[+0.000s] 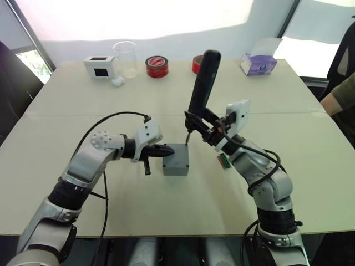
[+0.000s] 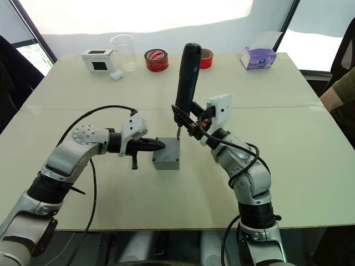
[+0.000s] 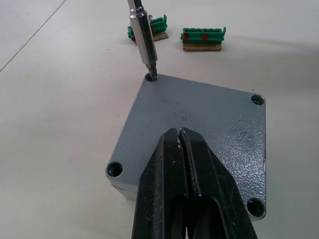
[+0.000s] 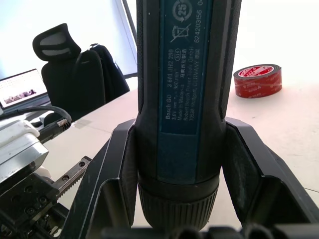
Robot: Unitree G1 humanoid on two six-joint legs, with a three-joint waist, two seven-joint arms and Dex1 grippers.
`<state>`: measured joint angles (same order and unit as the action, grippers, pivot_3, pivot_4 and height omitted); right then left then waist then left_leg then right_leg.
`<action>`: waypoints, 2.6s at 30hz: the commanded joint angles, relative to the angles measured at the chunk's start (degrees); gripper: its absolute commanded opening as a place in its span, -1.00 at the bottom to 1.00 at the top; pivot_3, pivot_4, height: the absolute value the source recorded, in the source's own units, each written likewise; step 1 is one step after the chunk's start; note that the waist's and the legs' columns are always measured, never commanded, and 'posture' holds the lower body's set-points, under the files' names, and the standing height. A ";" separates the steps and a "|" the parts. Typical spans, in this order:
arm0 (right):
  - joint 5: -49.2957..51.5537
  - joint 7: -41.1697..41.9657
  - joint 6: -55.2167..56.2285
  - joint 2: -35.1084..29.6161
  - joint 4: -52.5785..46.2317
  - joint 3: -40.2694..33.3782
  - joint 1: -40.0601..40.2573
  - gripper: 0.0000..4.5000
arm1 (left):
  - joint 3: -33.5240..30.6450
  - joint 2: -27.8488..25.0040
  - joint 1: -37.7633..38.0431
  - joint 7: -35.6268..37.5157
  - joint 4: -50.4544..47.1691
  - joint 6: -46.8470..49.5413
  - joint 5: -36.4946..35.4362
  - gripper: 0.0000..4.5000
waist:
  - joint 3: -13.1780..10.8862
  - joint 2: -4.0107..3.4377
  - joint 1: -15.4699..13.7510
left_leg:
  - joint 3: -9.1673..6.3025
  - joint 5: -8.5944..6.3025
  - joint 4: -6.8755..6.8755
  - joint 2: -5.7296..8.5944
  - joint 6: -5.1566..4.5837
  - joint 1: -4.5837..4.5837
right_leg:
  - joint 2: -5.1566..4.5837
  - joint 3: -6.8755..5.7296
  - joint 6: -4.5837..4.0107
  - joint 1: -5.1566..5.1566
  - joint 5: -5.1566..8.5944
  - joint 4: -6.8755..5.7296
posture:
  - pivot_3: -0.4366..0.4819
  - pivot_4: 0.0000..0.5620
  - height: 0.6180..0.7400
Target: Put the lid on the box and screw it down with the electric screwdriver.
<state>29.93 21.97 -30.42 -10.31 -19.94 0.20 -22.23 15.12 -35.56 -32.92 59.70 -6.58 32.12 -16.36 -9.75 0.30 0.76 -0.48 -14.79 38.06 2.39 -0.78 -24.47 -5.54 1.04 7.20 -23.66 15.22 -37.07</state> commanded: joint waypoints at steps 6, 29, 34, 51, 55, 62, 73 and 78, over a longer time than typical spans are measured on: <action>-3.48 1.54 6.19 0.38 0.74 1.72 0.45 -0.20 | 0.46 -0.41 0.25 0.41 -0.66 0.95 0.69 -1.00 | 0.00 0.00 0.01 | 0.00 0.00 0.00 0.00 0.00 0.02 | 0.00 0.00 0.00 0.01 0.00 0.00 | -0.05 -0.47 1.00; -10.17 5.40 11.69 0.09 10.85 7.38 5.15 -0.20 | 1.21 0.43 0.80 0.28 -1.17 1.69 1.45 -1.00 | 0.17 0.13 0.03 | -0.01 -0.03 -0.18 -0.03 -0.03 1.09 | 0.00 0.00 -0.15 0.97 0.14 0.11 | -0.05 -0.47 1.00; -10.25 5.65 12.37 0.46 11.80 7.52 5.04 -0.20 | 1.14 0.35 1.01 0.24 -1.43 1.78 1.42 -1.00 | 0.36 0.18 0.01 | -0.02 -0.03 -0.19 -0.03 -0.02 1.10 | -0.01 0.01 -0.16 0.98 0.15 0.11 | -0.05 -0.47 1.00; -10.60 6.18 13.69 0.85 12.45 7.78 5.16 -0.20 | 1.25 0.33 0.86 0.38 -1.23 1.67 1.51 -1.00 | 0.50 0.19 0.02 | -0.04 -0.04 -0.22 -0.03 -0.01 1.11 | -0.02 0.01 -0.18 0.97 0.16 0.12 | -0.05 -0.47 1.00; -10.45 6.01 13.48 0.93 12.20 7.42 4.53 -0.20 | 1.38 0.59 1.00 0.17 -1.46 2.05 1.40 -1.00 | 0.50 0.19 0.01 | -0.05 -0.04 -0.23 -0.03 -0.01 1.11 | -0.03 0.01 -0.19 0.97 0.16 0.13 | -0.05 -0.47 1.00; -9.62 5.45 11.39 0.41 8.20 7.04 0.59 -0.20 | 1.57 0.71 0.97 0.16 -1.34 2.09 1.65 -1.00 | 0.49 0.19 0.05 | -0.04 -0.04 -0.27 -0.04 -0.01 1.11 | -0.04 0.01 -0.19 0.96 0.17 0.14 | -0.05 -0.47 1.00; 3.86 -7.07 -14.60 -3.12 -7.95 -6.55 -21.48 -0.20 | -3.30 2.34 1.24 -1.37 -4.96 6.51 -3.84 -1.00 | 0.35 0.11 -0.02 | -0.03 0.03 -0.38 -0.02 0.10 0.42 | -0.09 0.03 -0.19 0.14 0.16 0.05 | -0.05 -0.47 1.00; 12.40 -14.73 -30.95 -3.73 -8.42 -13.69 -26.85 -0.20 | -9.05 7.34 -0.08 -10.23 -4.14 4.65 -3.67 -1.00 | 0.36 0.14 -0.17 | -0.11 0.11 -0.35 -0.02 0.23 -0.08 | -0.10 -0.03 -0.20 -0.35 0.15 -0.06 | -0.05 -0.47 1.00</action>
<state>38.04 9.15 -55.37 -13.69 -27.15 -11.27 -48.07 9.41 -28.87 -31.42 52.33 -9.56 37.87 -19.39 -9.39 0.44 0.59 -0.58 -14.68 37.71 2.37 -0.56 -24.55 -5.64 1.01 7.00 -23.96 15.37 -37.12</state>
